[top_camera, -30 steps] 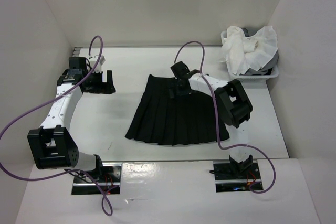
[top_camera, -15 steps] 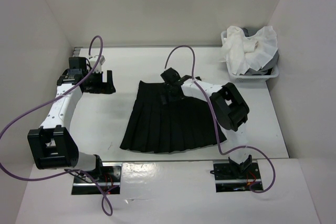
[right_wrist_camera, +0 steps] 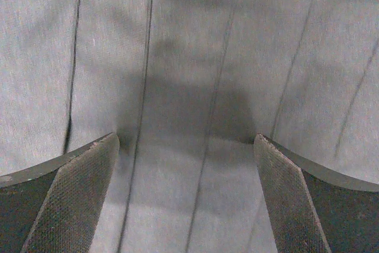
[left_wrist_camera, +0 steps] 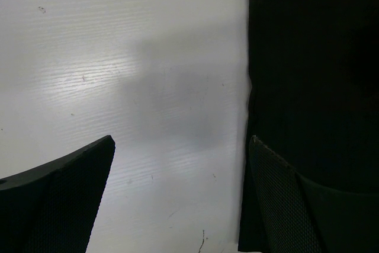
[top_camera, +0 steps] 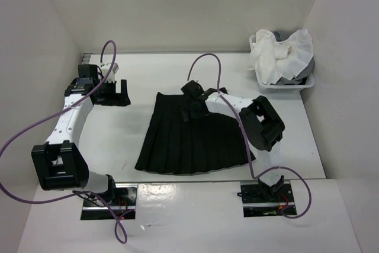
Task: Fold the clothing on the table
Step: Flatten the skirt out
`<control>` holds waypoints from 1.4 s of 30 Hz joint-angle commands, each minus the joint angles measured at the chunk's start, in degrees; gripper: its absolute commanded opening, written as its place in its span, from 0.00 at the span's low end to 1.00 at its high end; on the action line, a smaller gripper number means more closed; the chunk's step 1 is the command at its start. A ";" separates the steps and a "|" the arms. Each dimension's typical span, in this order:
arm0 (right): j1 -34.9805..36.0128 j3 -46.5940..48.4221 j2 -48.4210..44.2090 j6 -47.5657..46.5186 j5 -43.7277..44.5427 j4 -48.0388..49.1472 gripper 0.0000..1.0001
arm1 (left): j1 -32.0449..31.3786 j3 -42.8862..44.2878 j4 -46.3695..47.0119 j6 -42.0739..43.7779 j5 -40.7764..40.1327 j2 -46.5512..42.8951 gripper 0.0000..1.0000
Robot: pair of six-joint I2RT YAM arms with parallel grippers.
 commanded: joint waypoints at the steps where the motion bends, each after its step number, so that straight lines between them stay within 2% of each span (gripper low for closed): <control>1: 1.21 -1.30 -5.74 -0.27 0.76 -1.19 0.99 | 0.31 -0.49 1.06 -0.27 0.12 0.76 1.00; 8: 1.21 -1.30 -13.65 -3.79 1.29 -0.58 0.99 | 0.31 -0.49 1.06 -0.27 0.12 0.68 1.00; 11: 1.21 -0.78 -19.52 -7.12 2.42 0.04 0.99 | 0.31 0.04 1.06 0.34 4.85 0.68 1.00; 14: 0.60 -0.78 -23.40 -11.70 6.02 2.59 0.99 | -0.91 2.84 0.01 1.22 11.18 5.06 1.00; 17: -6.94 -0.16 -24.47 -15.48 -1.25 2.59 0.99 | -2.06 6.18 -0.70 2.54 16.28 14.17 1.00; 19: -14.50 0.36 -23.86 -16.62 -7.03 1.29 0.99 | -2.67 7.50 -0.70 3.33 18.83 17.71 1.00; 20: -19.31 0.37 -23.16 -16.62 -11.50 1.27 0.96 | -2.68 9.07 -0.70 3.34 21.71 21.38 1.00; 23: -24.97 -0.42 -22.54 -17.15 -20.39 1.27 0.88 | -3.90 11.98 0.09 3.34 25.15 28.24 1.00; 25: -27.35 -1.82 -22.54 -17.94 -21.56 1.80 0.84 | -5.39 14.44 1.49 2.55 25.17 31.59 0.95; 26: -27.35 -2.53 -23.06 -18.73 -21.56 2.58 0.77 | -5.92 15.15 2.02 2.54 23.60 32.48 0.94; 28: -27.88 -3.76 -23.07 -18.73 -21.56 3.11 0.75 | -7.33 17.43 3.34 1.23 20.79 34.33 0.94; 30: -27.88 -3.76 -23.07 -19.26 -23.05 3.12 0.71 | -8.64 19.19 3.95 1.23 18.06 35.65 0.88; 35: -27.88 -3.76 -22.54 -19.79 -24.46 2.59 0.70 | -9.88 26.03 5.19 1.23 16.12 41.45 0.83; 42: -27.88 -3.76 -21.48 -20.32 -26.22 2.59 0.70 | -11.72 31.50 4.57 2.63 14.18 47.16 0.69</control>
